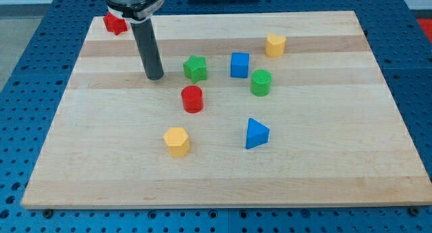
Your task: Push the green star towards the blue cube
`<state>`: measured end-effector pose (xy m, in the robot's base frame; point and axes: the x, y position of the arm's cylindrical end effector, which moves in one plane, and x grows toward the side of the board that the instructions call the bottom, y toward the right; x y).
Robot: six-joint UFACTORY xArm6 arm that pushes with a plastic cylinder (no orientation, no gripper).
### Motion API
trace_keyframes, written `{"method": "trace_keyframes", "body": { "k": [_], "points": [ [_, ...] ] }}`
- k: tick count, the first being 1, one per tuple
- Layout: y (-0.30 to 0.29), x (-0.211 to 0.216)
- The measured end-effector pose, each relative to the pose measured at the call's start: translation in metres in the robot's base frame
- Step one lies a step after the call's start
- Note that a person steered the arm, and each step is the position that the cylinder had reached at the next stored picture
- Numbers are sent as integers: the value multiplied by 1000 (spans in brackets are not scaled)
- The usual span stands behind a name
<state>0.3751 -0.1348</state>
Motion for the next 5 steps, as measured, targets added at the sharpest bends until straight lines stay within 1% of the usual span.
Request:
{"method": "trace_keyframes", "body": {
  "k": [1, 2, 3, 4, 5],
  "points": [
    [1, 0],
    [34, 10],
    [73, 12],
    [96, 21],
    [109, 54]
  ]
}}
